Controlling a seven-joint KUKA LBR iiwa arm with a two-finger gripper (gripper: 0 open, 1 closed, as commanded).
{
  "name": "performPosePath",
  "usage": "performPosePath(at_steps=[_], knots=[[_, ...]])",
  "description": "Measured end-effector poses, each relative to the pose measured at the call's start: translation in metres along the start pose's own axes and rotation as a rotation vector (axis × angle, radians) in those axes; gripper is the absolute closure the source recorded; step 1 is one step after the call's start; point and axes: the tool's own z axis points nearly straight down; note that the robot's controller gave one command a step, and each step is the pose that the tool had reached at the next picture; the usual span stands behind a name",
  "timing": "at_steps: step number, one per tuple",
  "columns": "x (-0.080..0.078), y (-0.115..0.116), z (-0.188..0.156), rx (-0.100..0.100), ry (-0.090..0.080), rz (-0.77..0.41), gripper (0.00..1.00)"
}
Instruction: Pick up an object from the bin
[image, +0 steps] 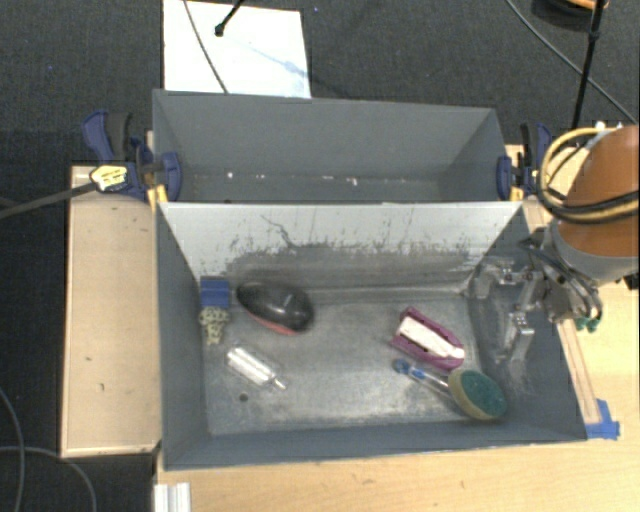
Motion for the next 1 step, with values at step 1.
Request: performPosePath(at_steps=[1], knots=[[0.0276, 0.0156, 0.1222, -0.003, 0.01, 0.072, 0.0]])
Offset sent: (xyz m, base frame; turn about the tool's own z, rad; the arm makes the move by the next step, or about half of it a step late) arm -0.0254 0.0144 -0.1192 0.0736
